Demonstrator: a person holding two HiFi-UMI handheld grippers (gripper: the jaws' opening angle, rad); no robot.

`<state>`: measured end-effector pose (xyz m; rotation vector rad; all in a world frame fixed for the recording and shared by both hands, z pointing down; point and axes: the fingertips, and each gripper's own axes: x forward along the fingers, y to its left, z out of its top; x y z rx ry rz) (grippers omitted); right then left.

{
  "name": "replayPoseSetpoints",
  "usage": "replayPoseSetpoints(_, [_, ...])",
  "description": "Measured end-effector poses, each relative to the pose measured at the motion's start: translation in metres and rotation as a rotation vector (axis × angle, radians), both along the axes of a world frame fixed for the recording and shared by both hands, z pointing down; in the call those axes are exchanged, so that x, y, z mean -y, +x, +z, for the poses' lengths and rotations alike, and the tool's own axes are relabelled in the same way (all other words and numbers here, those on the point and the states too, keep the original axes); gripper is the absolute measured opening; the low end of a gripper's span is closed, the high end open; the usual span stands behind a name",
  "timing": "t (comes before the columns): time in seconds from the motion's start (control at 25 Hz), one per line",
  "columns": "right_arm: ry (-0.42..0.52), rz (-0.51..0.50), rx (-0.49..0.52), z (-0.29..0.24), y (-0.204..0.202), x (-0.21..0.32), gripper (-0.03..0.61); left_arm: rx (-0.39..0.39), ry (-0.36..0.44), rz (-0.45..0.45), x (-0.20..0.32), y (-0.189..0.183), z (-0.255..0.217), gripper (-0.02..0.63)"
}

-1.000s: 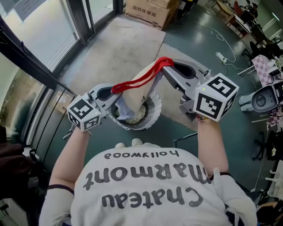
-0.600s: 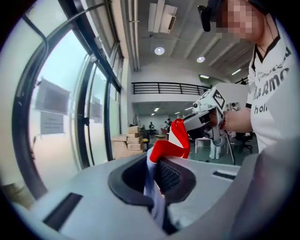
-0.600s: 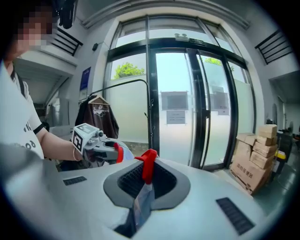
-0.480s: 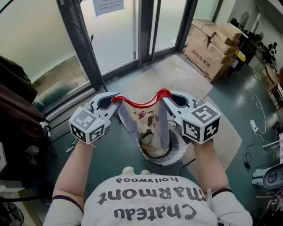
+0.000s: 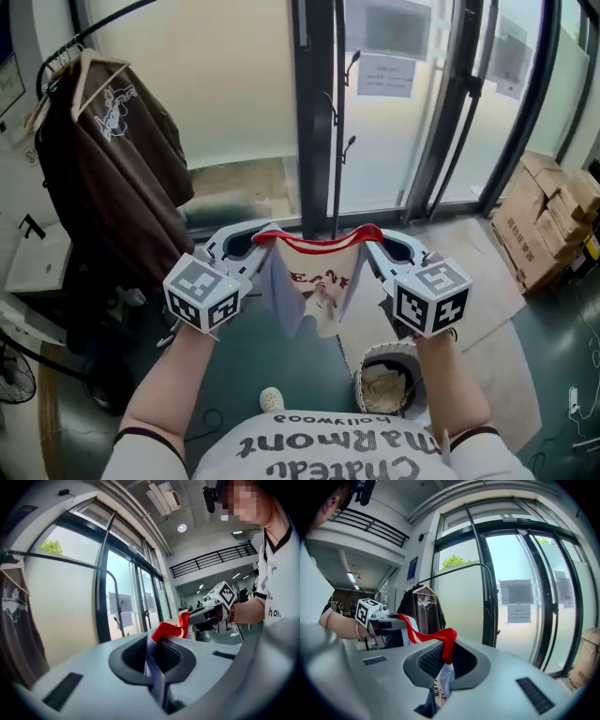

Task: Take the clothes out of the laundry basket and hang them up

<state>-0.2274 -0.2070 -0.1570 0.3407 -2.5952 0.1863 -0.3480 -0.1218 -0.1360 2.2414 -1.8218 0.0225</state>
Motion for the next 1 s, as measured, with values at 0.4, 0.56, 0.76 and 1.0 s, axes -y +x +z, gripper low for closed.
replayPoseSetpoints(0.4, [0.057,-0.169,0.192,-0.017,-0.236,-0.042,0.034,0.023,0.006,-0.231,-0.071,-0.229,-0.008,0.015])
replayPoseSetpoints(0.56, [0.12,-0.226,0.245,-0.031,-0.294,-0.039,0.034,0.089,0.039,-0.247,-0.086,-0.289,-0.034,0.015])
replayPoseSetpoints(0.76, [0.229,-0.329,0.297,-0.064,-0.361,-0.031,0.034,0.234,0.014,-0.235,-0.083,-0.346,-0.072,0.015])
replayPoseSetpoints(1.0, [0.509,-0.484,0.308,-0.11,-0.445,-0.007,0.034,0.313,0.063,-0.31,-0.054,-0.425,-0.134,0.015])
